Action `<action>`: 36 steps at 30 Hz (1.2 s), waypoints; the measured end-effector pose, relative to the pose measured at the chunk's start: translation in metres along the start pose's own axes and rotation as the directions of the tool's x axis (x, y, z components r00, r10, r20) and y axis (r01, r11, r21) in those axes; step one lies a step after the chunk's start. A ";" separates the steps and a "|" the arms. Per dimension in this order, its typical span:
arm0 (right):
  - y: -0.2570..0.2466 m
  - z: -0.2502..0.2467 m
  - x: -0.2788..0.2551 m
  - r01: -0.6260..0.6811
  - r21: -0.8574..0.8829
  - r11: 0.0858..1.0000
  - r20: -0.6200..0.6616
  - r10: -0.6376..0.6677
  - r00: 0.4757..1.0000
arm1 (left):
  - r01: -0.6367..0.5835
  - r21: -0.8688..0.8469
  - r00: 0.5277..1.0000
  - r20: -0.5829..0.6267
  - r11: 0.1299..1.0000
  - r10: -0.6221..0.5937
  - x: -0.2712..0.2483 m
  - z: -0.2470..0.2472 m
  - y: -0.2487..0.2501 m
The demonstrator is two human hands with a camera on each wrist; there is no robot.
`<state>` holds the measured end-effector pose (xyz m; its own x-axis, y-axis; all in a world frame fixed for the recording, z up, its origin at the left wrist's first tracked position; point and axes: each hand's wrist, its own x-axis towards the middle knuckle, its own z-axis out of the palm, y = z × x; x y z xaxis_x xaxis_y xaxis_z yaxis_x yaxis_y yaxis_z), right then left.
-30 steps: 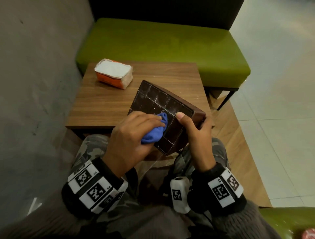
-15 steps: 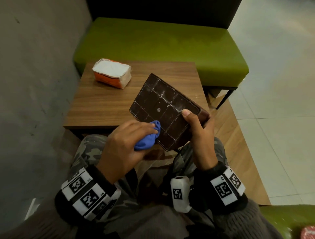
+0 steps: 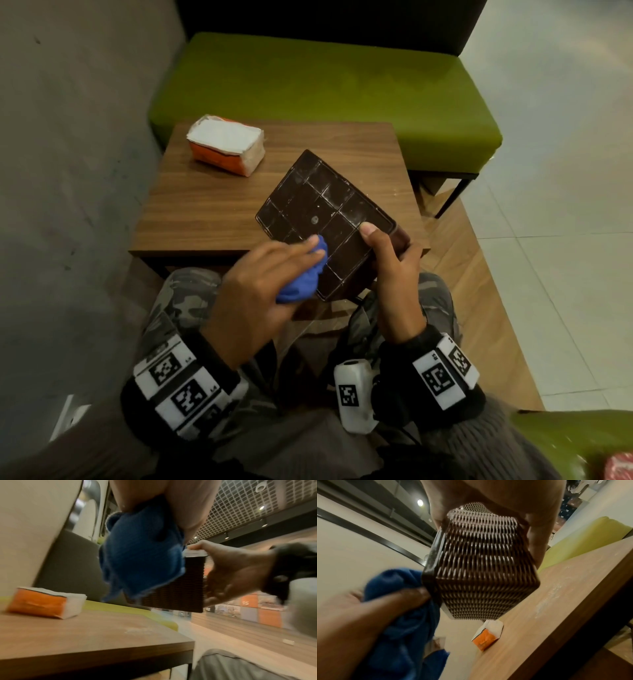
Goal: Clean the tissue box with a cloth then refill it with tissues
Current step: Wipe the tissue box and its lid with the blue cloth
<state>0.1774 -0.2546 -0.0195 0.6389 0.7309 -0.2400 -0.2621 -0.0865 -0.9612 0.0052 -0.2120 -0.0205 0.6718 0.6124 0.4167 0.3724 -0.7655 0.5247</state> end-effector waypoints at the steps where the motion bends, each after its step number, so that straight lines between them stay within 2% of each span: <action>1: 0.001 0.000 0.000 0.004 0.003 1.000 0.002 -0.004 1.000 | 0.047 0.011 0.999 -0.023 0.999 -0.047 0.003 -0.003 -0.007; 4: -0.001 0.001 0.001 0.006 0.012 1.000 -0.013 -0.006 1.000 | 0.094 0.032 0.995 -0.045 0.995 -0.092 0.003 -0.003 -0.005; 8: 0.000 -0.001 0.002 -0.007 0.017 1.000 -0.003 0.007 1.000 | -0.042 0.004 0.999 0.020 0.999 0.042 -0.007 0.002 0.012; 13: 0.001 0.002 -0.001 0.039 0.023 0.999 -0.022 -0.039 0.999 | 0.100 -0.021 0.994 -0.051 0.995 -0.100 0.002 -0.002 -0.001; 14: 0.000 0.003 -0.001 0.040 0.034 0.999 -0.036 -0.039 0.999 | 0.086 -0.021 0.996 -0.029 0.996 -0.087 0.001 0.001 0.004; 18: -0.002 0.000 0.002 0.052 0.064 0.997 -0.081 -0.047 0.996 | -0.092 -0.053 0.992 0.086 0.994 0.096 -0.011 0.010 0.017; 22: -0.003 0.001 -0.002 0.077 0.054 0.996 -0.056 -0.074 0.996 | -0.131 -0.073 0.991 -0.045 0.989 0.128 0.009 0.001 0.015; 26: -0.007 0.001 0.000 0.112 0.053 0.992 -0.077 -0.108 0.991 | -0.235 0.001 0.971 0.038 0.972 0.235 0.004 0.005 0.021; 28: -0.008 -0.004 0.003 0.119 0.058 0.991 -0.091 -0.114 0.989 | -0.222 0.020 0.974 0.059 0.975 0.220 -0.001 0.003 0.012; 32: -0.009 -0.001 0.001 0.154 0.057 0.986 -0.075 -0.150 0.986 | -0.184 -0.043 0.982 -0.042 0.982 0.182 0.010 -0.003 0.022; 36: -0.006 0.002 -0.002 0.175 0.041 0.984 -0.064 -0.172 0.983 | -0.185 -0.064 0.982 0.016 0.981 0.186 0.016 -0.002 0.031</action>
<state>0.1760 -0.2541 -0.0126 0.7196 0.6898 -0.0795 -0.1759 0.0703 -0.9819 0.0260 -0.2255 0.0042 0.7397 0.4557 0.4951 0.2000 -0.8515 0.4847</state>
